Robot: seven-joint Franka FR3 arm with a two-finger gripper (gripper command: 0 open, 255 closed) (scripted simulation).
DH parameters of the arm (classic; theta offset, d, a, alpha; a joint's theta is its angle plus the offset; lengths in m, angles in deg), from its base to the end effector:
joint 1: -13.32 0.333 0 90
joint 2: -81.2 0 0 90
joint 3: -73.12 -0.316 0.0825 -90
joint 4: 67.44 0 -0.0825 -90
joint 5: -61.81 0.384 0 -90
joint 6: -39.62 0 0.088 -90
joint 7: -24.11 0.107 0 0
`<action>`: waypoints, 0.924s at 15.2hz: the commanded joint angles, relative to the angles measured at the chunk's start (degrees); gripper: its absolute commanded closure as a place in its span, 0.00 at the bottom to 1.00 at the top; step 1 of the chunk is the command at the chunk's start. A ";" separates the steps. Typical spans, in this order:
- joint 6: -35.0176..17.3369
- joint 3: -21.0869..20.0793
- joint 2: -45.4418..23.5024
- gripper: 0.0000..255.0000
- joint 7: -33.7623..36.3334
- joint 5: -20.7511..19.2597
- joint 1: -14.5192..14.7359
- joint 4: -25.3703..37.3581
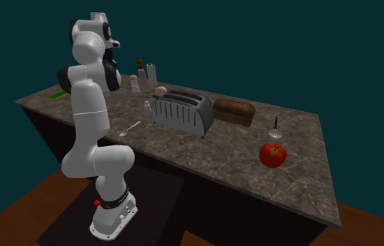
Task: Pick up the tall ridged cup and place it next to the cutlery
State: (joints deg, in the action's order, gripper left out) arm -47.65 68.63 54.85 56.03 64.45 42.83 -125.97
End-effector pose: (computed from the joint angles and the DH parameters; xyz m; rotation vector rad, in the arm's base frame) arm 0.5701 0.3731 0.5937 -3.0501 -0.0467 0.0114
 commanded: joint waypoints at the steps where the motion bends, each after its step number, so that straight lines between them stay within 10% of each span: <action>1: -1.55 -0.02 0.13 1.00 0.11 -0.01 0.11 -1.61; 14: -13.37 0.02 3.29 1.00 -0.70 0.29 -0.19 -16.62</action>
State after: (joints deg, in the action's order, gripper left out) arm -60.15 68.62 57.94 55.51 64.70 42.74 -141.56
